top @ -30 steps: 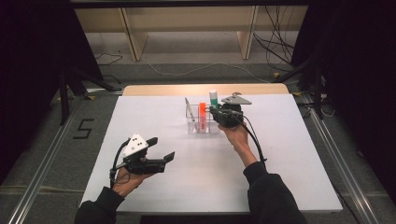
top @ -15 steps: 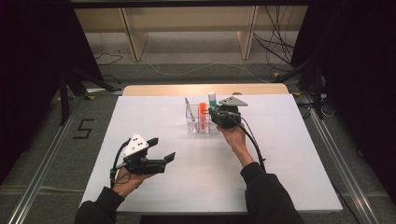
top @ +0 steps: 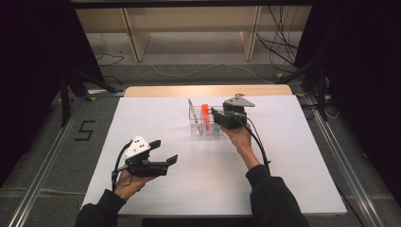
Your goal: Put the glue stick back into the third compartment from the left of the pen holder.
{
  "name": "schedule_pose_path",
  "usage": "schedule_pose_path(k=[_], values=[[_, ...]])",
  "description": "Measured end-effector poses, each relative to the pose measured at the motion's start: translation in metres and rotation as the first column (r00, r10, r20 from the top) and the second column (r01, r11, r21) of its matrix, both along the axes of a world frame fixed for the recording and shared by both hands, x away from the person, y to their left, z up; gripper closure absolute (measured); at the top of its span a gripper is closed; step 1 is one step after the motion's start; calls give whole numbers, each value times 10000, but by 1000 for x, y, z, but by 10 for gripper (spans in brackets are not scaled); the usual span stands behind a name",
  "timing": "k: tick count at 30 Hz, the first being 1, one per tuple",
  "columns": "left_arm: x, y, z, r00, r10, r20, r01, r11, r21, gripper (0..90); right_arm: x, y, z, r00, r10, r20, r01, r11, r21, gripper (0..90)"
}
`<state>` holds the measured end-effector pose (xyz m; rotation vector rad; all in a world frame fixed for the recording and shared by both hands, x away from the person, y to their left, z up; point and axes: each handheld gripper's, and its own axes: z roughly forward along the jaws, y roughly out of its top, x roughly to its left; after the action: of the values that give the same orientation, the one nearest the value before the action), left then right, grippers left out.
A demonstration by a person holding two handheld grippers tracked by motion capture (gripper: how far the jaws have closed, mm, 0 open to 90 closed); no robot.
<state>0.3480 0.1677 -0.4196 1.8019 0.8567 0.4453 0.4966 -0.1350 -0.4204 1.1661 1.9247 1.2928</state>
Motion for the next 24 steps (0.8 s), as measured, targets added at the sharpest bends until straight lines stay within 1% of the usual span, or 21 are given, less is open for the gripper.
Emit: schedule_pose_path(k=[3,4,9,12,16,18,24], values=[[0,0,0,10000,-4,-6,4,10000,-18,160,-2,-8,8,10000,-54,61,52,9996,261,403],[0,0,0,10000,-28,-26,28,10000,47,160,-3,-11,11,10000,-61,54,59,9995,303,391],[1,0,0,9999,-25,-113,26,10000,21,160,-9,-21,18,9995,89,-319,-75,9990,447,327],[1,0,-1,9999,-5,-150,5,10000,-20,160,-15,-26,22,9979,360,-544,-329,9978,571,303],[2,1,-1,9998,0,-179,-1,10000,-80,160,-29,-32,26,9944,804,-683,-753,9944,738,291],[2,1,-1,9997,20,-240,-24,9998,-179,159,-36,-34,28,9920,985,-784,-930,9931,710,280],[3,1,-1,9995,-5,-325,-2,9998,-216,160,-57,-40,28,9861,1471,-771,-1414,9871,747,277]])
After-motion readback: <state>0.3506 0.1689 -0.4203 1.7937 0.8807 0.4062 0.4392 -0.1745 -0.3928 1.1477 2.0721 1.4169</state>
